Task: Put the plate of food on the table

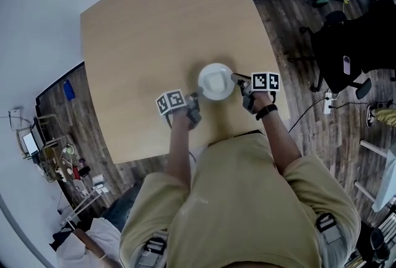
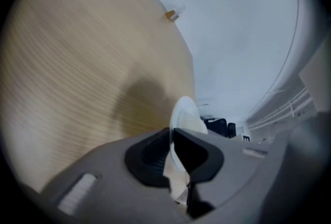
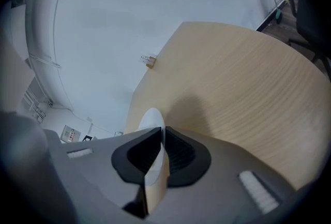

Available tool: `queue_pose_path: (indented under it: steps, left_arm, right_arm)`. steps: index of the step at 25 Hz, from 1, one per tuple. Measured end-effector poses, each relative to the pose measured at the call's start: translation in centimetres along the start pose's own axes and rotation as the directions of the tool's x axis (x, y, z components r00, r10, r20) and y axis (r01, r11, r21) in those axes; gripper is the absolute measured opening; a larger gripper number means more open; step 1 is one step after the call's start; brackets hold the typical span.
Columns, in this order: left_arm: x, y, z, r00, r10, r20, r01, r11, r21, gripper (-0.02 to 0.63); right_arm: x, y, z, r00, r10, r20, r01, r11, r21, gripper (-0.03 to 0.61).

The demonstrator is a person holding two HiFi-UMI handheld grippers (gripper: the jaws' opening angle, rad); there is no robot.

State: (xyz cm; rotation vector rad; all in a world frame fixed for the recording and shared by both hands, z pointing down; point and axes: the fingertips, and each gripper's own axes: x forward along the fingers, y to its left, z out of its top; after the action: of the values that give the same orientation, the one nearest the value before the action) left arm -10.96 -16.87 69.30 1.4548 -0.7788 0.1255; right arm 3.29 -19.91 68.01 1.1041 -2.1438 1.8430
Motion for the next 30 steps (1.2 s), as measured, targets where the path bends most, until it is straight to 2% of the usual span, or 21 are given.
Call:
queue_pose_path:
  steps: [8,17,24,30]
  left_arm:
    - [2.5,-1.4,7.1,0.999,0.013,0.038,-0.015,0.999,0.035,0.021]
    - [4.5,-0.3,11.7,0.996,0.022,0.085,-0.023,1.000,0.006,0.022]
    - [6.5,-0.2,15.3,0.994,0.029,0.107,-0.030,0.999,0.011,0.023]
    - [8.6,0.4,18.0,0.992,0.067,0.109,-0.070,0.997,0.027,0.023]
  right_arm:
    - [3.5,-0.6,6.1,0.999,0.024,0.025,-0.024,0.999,0.027,0.029]
    - [6.9,-1.2,9.9,1.000,0.019,0.021,-0.020,1.000,0.013,0.029]
    - [9.2,-2.1,13.2,0.999,0.017,0.028,-0.017,1.000,0.015,0.029]
    - [11.1,-3.3,15.6,0.999,-0.014,0.030,0.014,1.000,0.015,0.031]
